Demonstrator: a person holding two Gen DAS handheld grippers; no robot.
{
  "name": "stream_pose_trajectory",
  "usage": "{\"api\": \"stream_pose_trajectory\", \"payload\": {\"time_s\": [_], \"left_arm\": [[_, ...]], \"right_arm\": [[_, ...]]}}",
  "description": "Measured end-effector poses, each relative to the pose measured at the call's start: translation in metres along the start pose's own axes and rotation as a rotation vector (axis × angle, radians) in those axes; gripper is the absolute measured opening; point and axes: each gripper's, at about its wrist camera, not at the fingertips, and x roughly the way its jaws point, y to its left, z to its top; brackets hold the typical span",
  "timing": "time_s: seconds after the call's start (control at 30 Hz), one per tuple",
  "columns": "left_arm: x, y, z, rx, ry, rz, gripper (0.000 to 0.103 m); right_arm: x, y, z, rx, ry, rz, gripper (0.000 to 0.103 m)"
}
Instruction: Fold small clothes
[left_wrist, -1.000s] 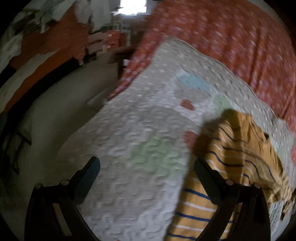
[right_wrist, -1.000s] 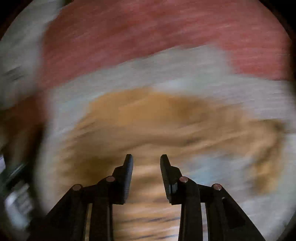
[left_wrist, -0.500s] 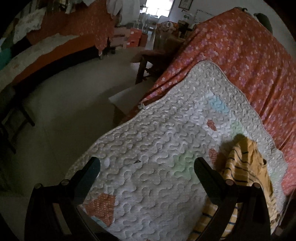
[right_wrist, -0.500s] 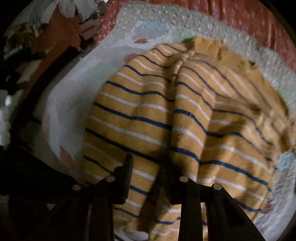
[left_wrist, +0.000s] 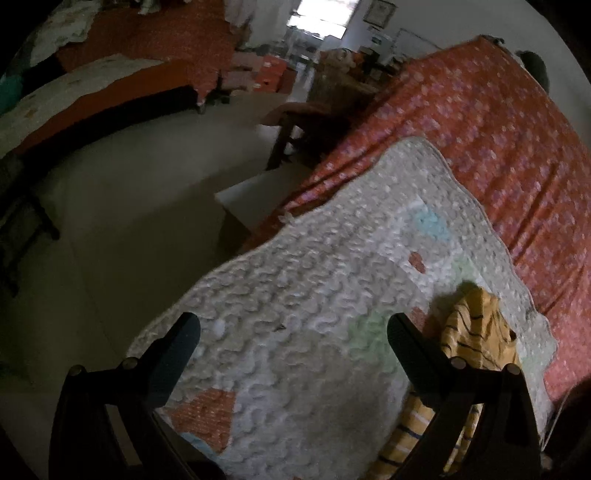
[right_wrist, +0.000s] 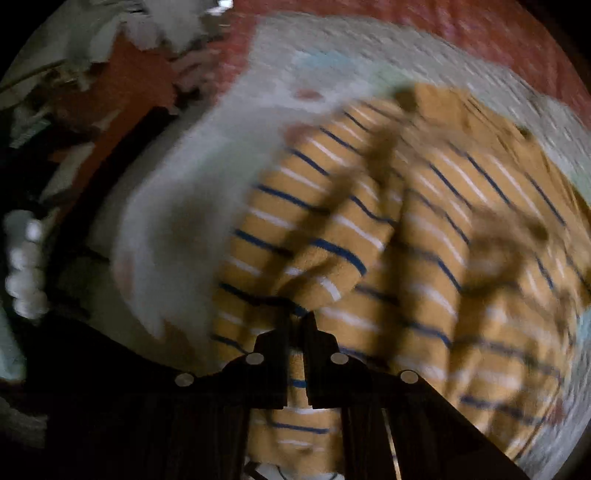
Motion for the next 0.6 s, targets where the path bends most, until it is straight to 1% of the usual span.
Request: {"api": "stream_pose_trajectory", "payload": {"time_s": [0.1, 0.2, 0.27, 0.33, 0.37, 0.4, 0.43, 0.47, 0.53, 0.6], "left_arm": [[-0.006, 0.020, 0.005, -0.082, -0.039, 0.034, 0.101], [-0.015, 0.044, 0.009, -0.174, -0.086, 0.064, 0.101], [-0.026, 0.062, 0.010, -0.248, -0.132, 0.081, 0.101], [-0.035, 0.075, 0.010, -0.299, -0.175, 0.106, 0.101], [-0.037, 0.078, 0.010, -0.312, -0.186, 0.111, 0.101], [-0.038, 0.078, 0.010, -0.313, -0.195, 0.115, 0.101], [-0.039, 0.076, 0.010, -0.306, -0.199, 0.115, 0.101], [-0.039, 0.070, 0.009, -0.279, -0.200, 0.112, 0.101], [-0.038, 0.052, 0.007, -0.206, -0.194, 0.083, 0.101], [-0.033, 0.036, 0.004, -0.142, -0.171, 0.041, 0.101]], "right_arm": [[0.008, 0.024, 0.041, -0.036, -0.025, 0.103, 0.007], [0.035, 0.052, 0.091, -0.053, -0.046, 0.214, 0.007], [0.067, 0.073, 0.124, -0.048, -0.028, 0.298, 0.007], [0.100, 0.086, 0.147, 0.007, 0.009, 0.386, 0.010], [0.121, 0.092, 0.157, 0.045, 0.050, 0.436, 0.011], [0.133, 0.094, 0.160, 0.062, 0.078, 0.440, 0.013], [0.141, 0.094, 0.162, 0.072, 0.091, 0.413, 0.013], [0.139, 0.092, 0.159, 0.076, 0.085, 0.400, 0.013], [0.116, 0.073, 0.150, 0.088, 0.058, 0.428, 0.013], [0.082, 0.047, 0.139, 0.089, 0.006, 0.410, 0.015]]}}
